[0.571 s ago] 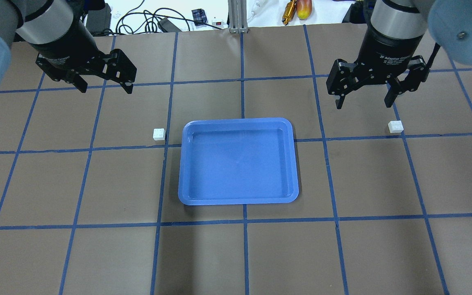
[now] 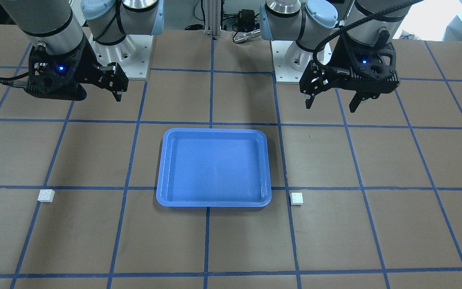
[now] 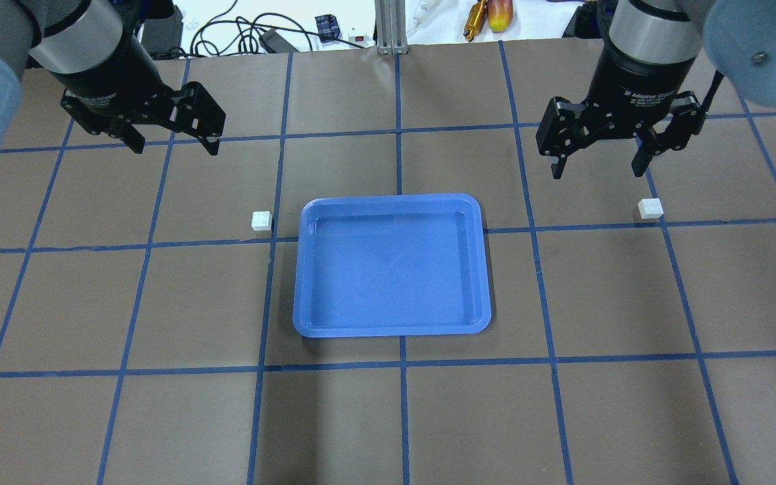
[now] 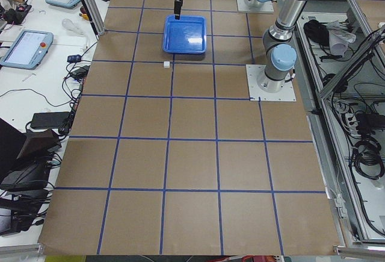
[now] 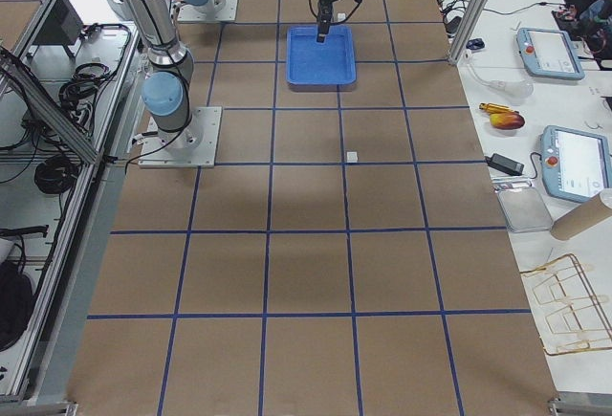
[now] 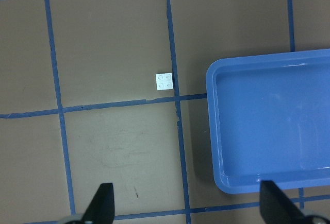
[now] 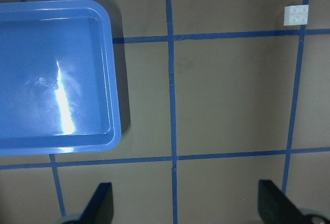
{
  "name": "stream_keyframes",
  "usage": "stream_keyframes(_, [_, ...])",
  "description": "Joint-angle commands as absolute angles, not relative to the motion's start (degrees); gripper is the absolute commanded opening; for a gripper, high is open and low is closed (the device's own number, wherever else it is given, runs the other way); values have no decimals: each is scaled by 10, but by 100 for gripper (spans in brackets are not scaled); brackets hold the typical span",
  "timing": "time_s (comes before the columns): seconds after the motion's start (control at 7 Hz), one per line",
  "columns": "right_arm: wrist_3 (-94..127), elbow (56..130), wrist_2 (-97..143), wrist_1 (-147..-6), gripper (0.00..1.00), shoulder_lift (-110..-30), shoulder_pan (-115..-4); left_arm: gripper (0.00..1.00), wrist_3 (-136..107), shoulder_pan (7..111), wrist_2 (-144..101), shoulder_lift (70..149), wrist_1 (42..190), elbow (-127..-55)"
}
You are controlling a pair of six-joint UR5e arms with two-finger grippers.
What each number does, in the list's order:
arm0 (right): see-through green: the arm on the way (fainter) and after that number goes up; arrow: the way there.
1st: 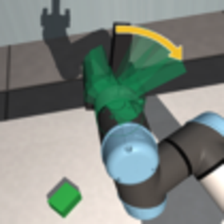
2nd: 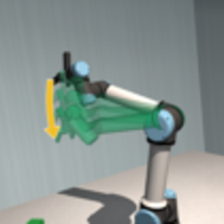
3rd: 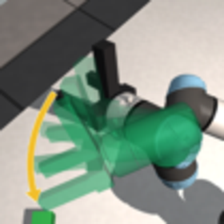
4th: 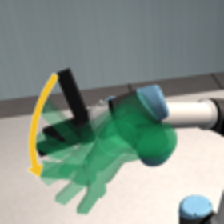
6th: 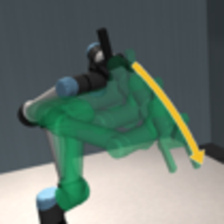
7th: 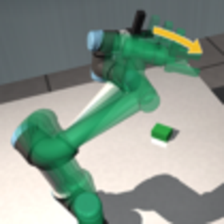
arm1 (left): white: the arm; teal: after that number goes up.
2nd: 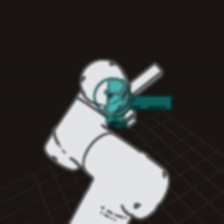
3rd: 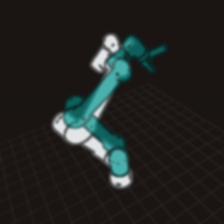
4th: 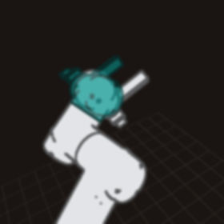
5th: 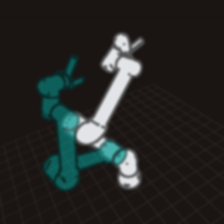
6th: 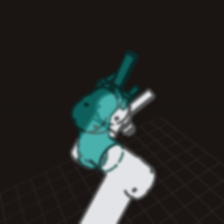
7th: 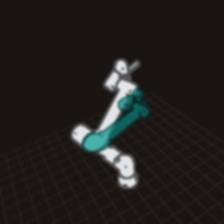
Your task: Assemble white blocks and place on blue tray
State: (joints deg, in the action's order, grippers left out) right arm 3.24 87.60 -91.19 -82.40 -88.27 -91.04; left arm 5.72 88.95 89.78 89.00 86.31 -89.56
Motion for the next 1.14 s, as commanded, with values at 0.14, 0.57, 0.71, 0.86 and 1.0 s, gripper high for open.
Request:
stream_keyframes(0.14, [32, 875, -905, -838, 100, -882, -910, 100, 59, 875, 898, 907, 866, -879])
stream_keyframes(0.57, [26, 875, -905, -845, 100, -875, -910, 100, 67, 874, 896, 1019, 796, -880])
stream_keyframes(0.71, [-1, 875, -904, -866, 100, -871, -903, 100, 66, 874, 897, 1047, 792, -884])
stream_keyframes(0.86, [-123, 875, -903, -871, 100, -870, -880, 100, 68, 874, 898, 1064, 774, -899])
stream_keyframes(1.0, [-220, 876, -901, -870, 100, -868, -842, 100, 80, 874, 900, 1083, 723, -933])
